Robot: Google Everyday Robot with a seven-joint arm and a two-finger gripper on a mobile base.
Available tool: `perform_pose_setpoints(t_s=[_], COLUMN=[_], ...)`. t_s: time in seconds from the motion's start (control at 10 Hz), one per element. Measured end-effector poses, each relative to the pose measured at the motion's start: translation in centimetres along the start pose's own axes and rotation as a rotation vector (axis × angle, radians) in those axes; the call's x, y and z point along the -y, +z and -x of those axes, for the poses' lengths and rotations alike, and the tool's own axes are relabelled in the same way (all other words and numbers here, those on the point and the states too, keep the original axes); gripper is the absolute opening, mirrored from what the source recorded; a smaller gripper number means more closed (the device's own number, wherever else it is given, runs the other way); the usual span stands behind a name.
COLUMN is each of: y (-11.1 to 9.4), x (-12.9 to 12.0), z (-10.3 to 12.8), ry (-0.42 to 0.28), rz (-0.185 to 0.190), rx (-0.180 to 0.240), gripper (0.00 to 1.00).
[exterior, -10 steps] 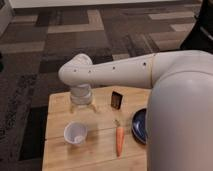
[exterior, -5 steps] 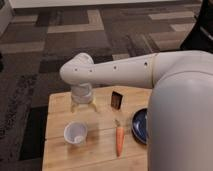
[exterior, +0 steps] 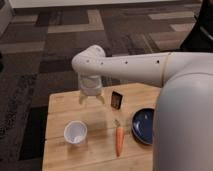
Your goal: Place the eraser in the ceramic cup
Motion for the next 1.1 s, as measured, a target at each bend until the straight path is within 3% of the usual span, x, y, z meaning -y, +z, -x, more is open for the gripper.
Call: perform_pose_setpoints(t_s=[0.2,0.4,0.9,1.1], y=[-1.3,-3.6,-3.7,-3.5], x=[2.4,6.4,6.7,7.8], z=[0.7,1.3,1.3,1.8], ry=[0.029,0.097,0.104,0.149], rz=[0.002,-0.007,-0.008,-0.006], rx=[0.02,0.06,0.06,0.066], gripper=[0.65,0.65,0.65,0.65])
